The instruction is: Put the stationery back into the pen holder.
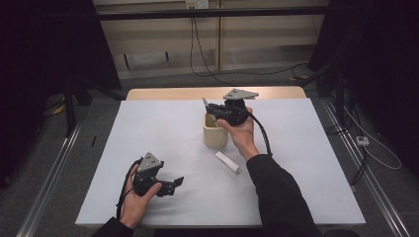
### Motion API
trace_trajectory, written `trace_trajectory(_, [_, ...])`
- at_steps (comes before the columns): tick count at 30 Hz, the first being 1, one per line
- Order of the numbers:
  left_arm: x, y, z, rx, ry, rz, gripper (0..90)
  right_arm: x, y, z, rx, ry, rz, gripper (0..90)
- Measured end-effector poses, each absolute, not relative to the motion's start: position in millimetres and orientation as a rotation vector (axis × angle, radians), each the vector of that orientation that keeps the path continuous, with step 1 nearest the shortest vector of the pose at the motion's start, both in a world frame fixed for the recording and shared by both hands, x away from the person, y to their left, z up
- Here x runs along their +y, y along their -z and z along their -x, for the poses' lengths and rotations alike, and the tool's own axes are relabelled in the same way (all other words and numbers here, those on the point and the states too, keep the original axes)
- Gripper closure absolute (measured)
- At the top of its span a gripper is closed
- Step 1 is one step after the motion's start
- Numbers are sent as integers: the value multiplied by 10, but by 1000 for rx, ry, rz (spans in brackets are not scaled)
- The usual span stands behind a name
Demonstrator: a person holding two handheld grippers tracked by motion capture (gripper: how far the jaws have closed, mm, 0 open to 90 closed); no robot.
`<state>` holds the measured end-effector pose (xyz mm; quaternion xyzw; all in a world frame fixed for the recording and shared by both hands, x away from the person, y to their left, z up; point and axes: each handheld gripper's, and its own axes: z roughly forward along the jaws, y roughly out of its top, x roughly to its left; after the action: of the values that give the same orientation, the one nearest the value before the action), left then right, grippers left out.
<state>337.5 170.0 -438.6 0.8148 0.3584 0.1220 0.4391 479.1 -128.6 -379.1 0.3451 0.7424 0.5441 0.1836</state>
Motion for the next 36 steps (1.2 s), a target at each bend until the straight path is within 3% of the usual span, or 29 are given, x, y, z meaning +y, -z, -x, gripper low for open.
trace_trajectory(1, [1702,4386,-3377,891,-304,-2025,63,-1292,3793,-4791,2094,-1531,-978,795])
trace_trajectory(6, [1698,4388,-3377,893,-301,-2026,63,-1332,3743,-4763,2082,-1527,-986,571])
trace_trajectory(16, [1697,4388,-3377,895,-304,-2024,63,-1459,3653,-4687,2109,-1476,-1027,308])
trace_trajectory(27, [1694,4389,-3376,896,-306,-2026,63,-1698,3690,-4565,2136,-1461,-1097,165])
trace_trajectory(36, [1704,4383,-3378,902,-310,-2026,63,-1797,3709,-4451,2221,-1374,-1107,151])
